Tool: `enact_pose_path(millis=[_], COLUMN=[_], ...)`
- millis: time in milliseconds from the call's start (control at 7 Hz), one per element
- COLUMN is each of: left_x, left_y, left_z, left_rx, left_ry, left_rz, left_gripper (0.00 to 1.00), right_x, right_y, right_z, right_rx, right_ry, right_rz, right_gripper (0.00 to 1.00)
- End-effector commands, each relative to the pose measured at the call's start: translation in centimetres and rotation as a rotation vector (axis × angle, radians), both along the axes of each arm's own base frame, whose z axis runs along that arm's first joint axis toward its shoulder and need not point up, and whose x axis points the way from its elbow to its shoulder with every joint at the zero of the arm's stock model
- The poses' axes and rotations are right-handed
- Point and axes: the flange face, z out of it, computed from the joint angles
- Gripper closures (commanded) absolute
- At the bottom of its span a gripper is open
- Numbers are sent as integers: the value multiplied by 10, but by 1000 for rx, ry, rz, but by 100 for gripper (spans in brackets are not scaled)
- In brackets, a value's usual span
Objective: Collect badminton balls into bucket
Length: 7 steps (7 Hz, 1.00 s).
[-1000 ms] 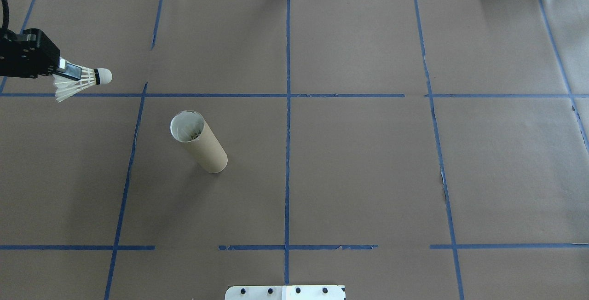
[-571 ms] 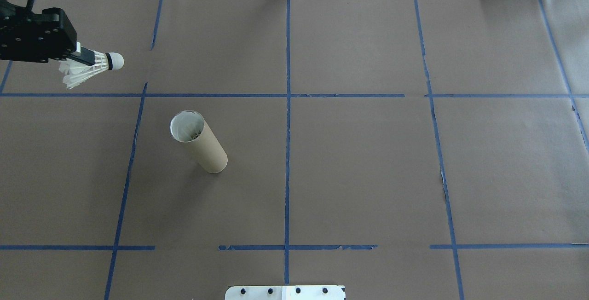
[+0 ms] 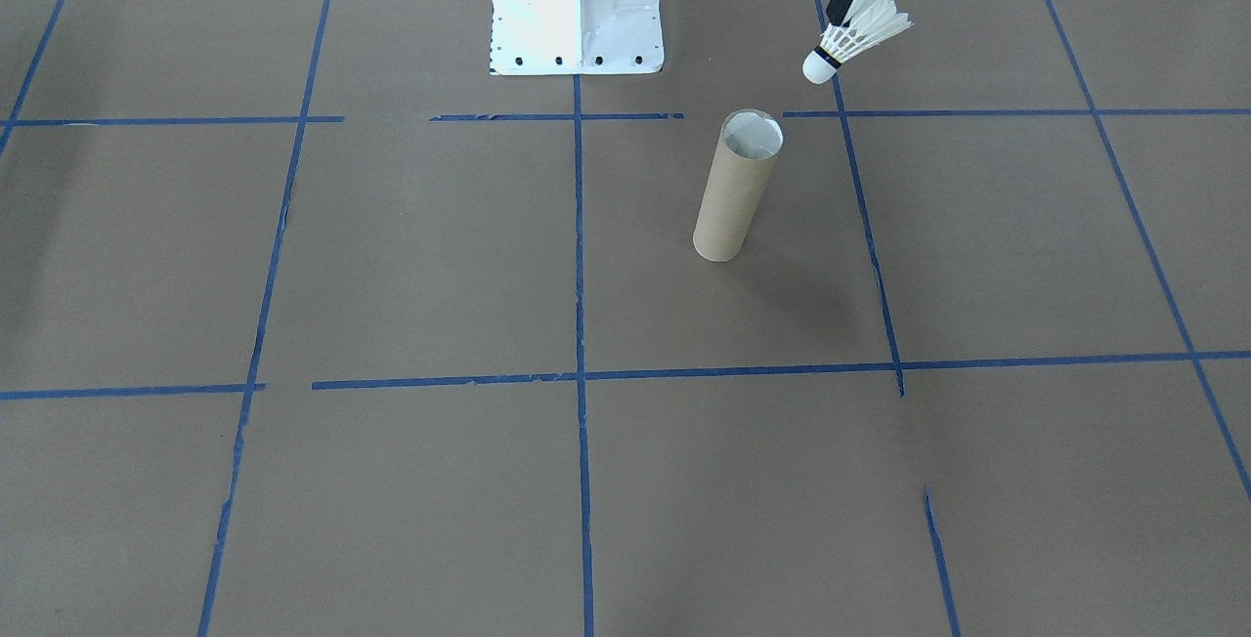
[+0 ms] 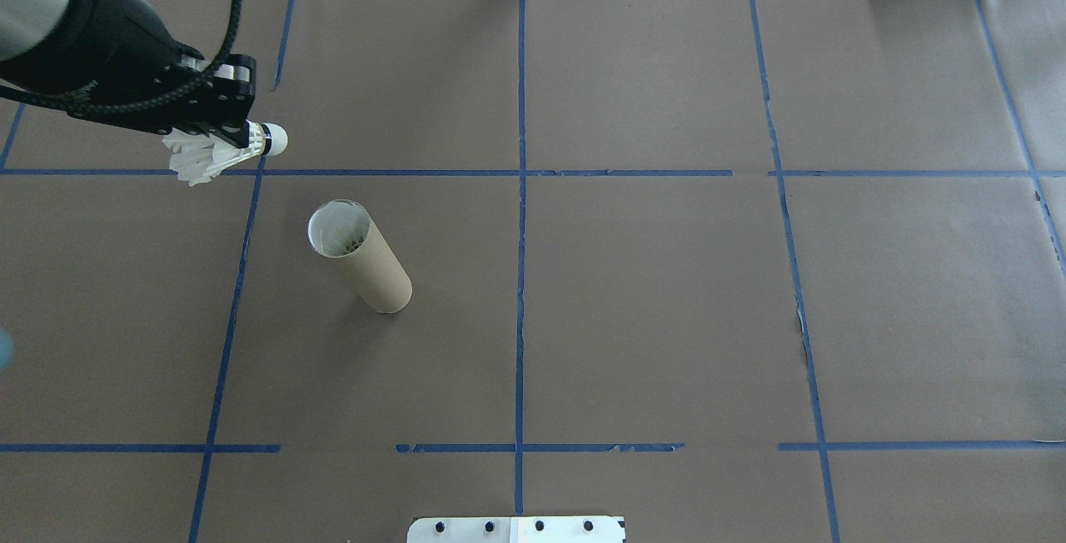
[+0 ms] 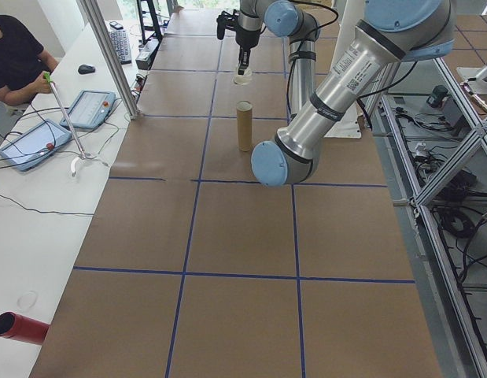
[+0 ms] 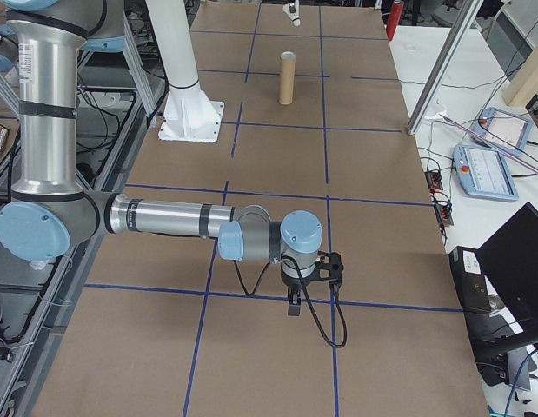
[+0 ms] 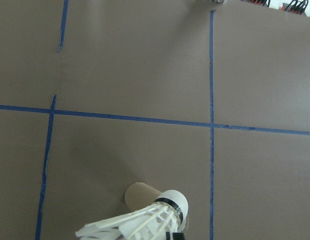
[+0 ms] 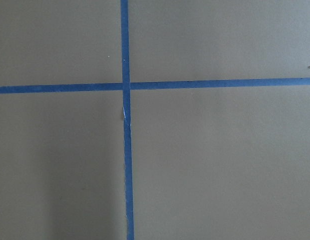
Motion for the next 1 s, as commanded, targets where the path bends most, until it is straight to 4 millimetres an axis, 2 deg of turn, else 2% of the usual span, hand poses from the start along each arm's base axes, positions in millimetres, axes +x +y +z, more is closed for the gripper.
enact_pose_path(millis=[0,143,286,429,857], left_x=[52,77,105,124,133], left_y=[27,26,32,40,27], left_z=[-12,-22,-24,-22,-17], left_rx=[47,62,83,118,235], left_ry=[-166,-252,-340,-414,-525], left_rz=[29,27,40,48,107], left_gripper=[100,100,100,100,100], right_x=[0,0,0,0,0], right_y=[0,0,0,0,0], right_z=[0,0,0,0,0], right_rx=[0,0,0,0,0], right_ry=[0,0,0,0,0], right_rz=[0,0,0,0,0], right_gripper=[0,0,0,0,0])
